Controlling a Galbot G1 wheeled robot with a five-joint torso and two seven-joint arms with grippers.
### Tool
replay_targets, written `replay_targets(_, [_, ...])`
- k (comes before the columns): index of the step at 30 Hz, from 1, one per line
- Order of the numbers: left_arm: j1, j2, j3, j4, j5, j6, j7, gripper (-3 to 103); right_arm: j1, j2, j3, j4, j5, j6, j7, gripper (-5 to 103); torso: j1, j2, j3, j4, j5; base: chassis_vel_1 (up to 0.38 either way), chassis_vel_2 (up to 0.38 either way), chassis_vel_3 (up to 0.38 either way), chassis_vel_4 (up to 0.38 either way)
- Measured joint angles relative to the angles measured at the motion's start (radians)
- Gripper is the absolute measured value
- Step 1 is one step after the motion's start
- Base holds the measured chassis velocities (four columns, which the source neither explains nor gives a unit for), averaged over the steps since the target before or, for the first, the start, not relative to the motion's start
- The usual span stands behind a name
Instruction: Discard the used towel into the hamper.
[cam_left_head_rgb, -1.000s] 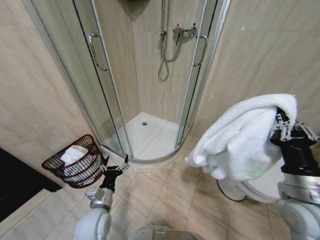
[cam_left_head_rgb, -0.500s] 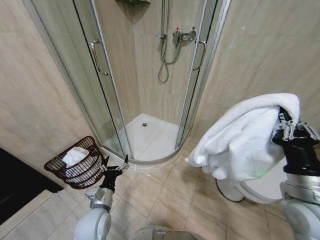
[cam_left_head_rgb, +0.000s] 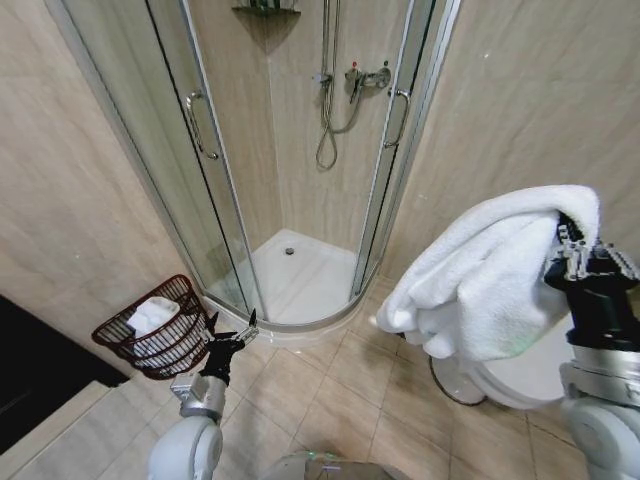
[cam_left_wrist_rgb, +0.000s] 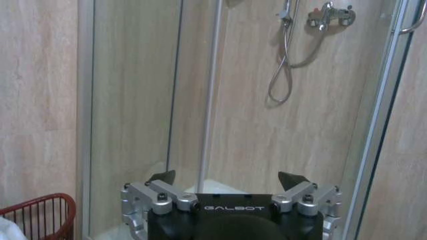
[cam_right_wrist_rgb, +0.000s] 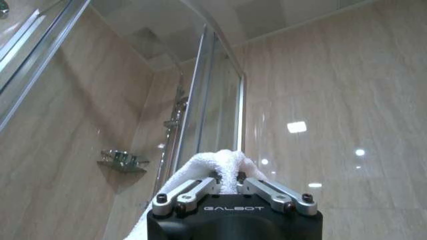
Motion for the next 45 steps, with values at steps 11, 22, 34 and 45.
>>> replay_targets(11, [0.000, 0.000, 0.000, 0.000, 0.000, 0.000, 0.000, 100, 0.001, -0.002, 0.000, 0.000, 0.003, 0.000, 0.001, 4, 0.021, 0.050, 0.029, 0.0000, 0.0000, 0.000, 0.000, 0.000, 0.000])
replay_targets(22, [0.000, 0.000, 0.000, 0.000, 0.000, 0.000, 0.000, 100, -0.004, -0.004, -0.007, 0.000, -0.003, 0.001, -0.001, 4, 0.041, 0.095, 0.054, 0.0001, -0.0001, 0.000, 0.000, 0.000, 0.000])
replay_targets(34, [0.000, 0.000, 0.000, 0.000, 0.000, 0.000, 0.000, 100, -0.010, 0.008, -0.003, 0.000, -0.005, 0.006, -0.001, 4, 0.066, 0.153, 0.087, 0.0000, 0.0000, 0.000, 0.000, 0.000, 0.000])
replay_targets(45, [0.000, 0.000, 0.000, 0.000, 0.000, 0.000, 0.000, 100, -0.012, 0.010, -0.002, 0.000, -0.005, 0.010, -0.001, 4, 0.087, 0.200, 0.114, 0.0000, 0.0000, 0.000, 0.000, 0.000, 0.000])
